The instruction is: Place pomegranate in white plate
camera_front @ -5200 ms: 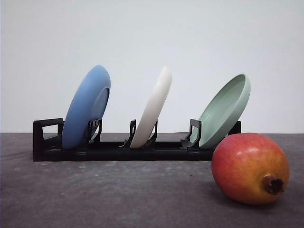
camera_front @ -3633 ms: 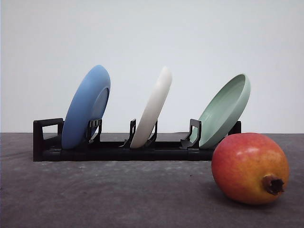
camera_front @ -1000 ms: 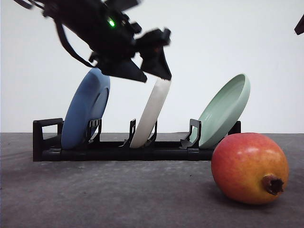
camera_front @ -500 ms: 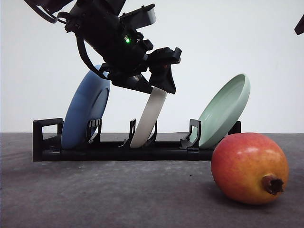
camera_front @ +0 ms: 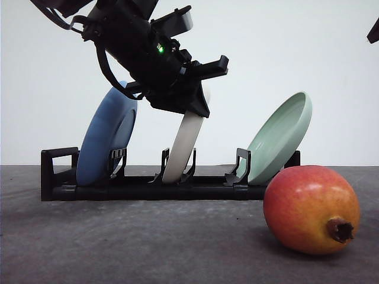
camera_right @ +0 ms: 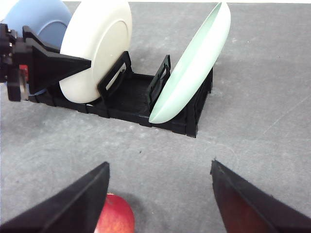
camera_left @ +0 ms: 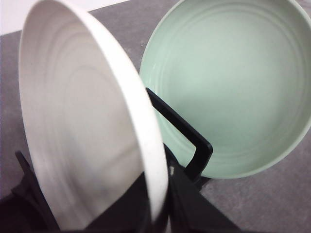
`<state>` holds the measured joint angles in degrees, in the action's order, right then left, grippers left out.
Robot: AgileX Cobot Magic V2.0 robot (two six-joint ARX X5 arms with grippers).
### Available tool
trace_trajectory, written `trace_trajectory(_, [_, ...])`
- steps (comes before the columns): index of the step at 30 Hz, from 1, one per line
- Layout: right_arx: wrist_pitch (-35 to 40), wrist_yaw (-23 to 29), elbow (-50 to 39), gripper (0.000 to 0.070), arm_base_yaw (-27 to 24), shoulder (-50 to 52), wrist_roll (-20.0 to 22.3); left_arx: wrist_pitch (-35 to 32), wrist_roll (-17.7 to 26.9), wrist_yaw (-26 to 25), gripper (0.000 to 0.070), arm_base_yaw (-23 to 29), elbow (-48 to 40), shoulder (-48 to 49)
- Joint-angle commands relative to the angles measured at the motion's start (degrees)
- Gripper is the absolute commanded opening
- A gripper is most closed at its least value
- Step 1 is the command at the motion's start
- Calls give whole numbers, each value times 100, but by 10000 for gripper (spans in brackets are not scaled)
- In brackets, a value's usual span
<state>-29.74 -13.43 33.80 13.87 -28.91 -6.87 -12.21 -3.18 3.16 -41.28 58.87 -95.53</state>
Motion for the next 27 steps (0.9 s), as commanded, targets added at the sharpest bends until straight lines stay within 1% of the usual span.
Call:
trace_trajectory(1, [57, -2, 81, 420, 26, -20, -20, -63, -250, 44, 10, -36, 140, -84])
trace_trajectory(9, [57, -2, 81, 420, 26, -20, -20, -63, -280, 46, 10, -37, 151, 153])
trace_trajectory(12, [57, -2, 81, 420, 26, -20, -19, -60, -395, 45, 10, -36, 151, 324])
trace_trajectory(18, [57, -2, 81, 419, 26, -20, -20, -54, -419, -18, 10, -37, 151, 741])
trace_trajectory(23, [57, -2, 81, 420, 26, -20, -20, 88, -748, -97, 10, -37, 151, 1167])
trace_trajectory(27, [55, -2, 81, 420, 26, -20, -20, 337, -873, -229, 10, -69, 150, 1603])
